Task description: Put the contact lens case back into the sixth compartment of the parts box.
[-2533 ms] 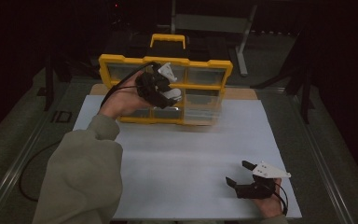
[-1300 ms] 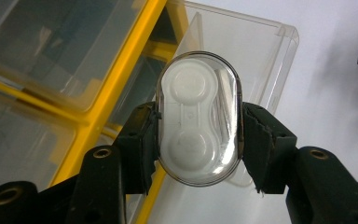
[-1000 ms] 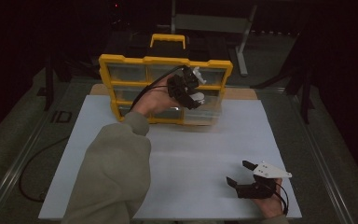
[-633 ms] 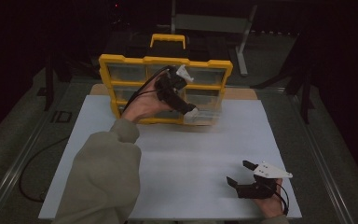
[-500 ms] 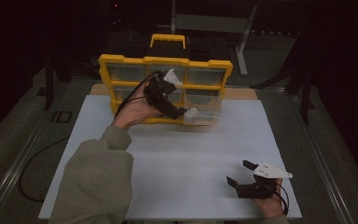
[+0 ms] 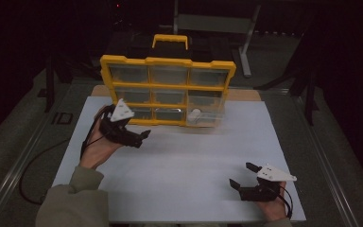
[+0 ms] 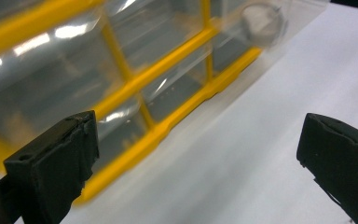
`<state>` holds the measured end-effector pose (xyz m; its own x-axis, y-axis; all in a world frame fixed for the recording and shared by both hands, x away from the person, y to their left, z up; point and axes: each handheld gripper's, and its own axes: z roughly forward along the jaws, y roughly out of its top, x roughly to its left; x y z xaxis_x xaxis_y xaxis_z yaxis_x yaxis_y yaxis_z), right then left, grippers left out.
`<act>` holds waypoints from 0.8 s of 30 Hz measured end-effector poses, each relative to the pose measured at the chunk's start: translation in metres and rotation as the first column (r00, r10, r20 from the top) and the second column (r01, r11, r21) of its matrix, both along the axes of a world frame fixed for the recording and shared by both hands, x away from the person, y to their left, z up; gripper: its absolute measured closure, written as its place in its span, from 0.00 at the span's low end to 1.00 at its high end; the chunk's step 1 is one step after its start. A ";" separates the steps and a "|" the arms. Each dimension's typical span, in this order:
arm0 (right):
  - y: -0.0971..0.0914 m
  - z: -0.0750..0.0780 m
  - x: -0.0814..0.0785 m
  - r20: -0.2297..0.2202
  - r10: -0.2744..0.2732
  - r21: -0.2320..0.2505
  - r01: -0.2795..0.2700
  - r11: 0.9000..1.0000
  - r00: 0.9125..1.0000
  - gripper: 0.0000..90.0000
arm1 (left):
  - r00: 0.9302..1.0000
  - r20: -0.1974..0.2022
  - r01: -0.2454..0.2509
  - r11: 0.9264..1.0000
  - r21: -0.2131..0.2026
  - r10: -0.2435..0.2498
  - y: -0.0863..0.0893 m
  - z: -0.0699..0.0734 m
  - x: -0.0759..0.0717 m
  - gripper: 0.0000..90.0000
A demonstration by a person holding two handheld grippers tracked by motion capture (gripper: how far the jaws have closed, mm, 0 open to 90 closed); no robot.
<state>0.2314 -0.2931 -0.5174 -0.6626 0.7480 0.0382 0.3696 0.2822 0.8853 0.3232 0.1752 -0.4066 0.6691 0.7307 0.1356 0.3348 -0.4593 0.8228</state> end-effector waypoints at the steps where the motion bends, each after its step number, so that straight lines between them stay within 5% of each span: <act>1: 0.000 0.000 0.000 0.000 0.001 0.000 -0.001 1.000 1.000 0.09 | 1.000 0.006 -0.014 1.000 0.002 0.014 0.006 -0.006 -0.005 0.00; 13: 0.002 0.002 -0.002 0.027 -0.008 0.024 0.008 1.000 1.000 0.09 | 0.990 0.058 -0.117 0.985 -0.128 0.125 0.050 -0.070 -0.056 0.00; 22: 0.003 0.004 -0.001 0.061 -0.020 0.037 0.018 0.999 0.998 0.09 | 0.972 0.129 -0.170 0.967 -0.189 0.196 0.070 -0.092 -0.086 0.00; 24: 0.003 0.005 -0.001 0.065 -0.023 0.040 0.020 0.999 0.998 0.09 | 0.973 0.128 -0.164 0.968 -0.190 0.190 0.070 -0.095 -0.088 0.00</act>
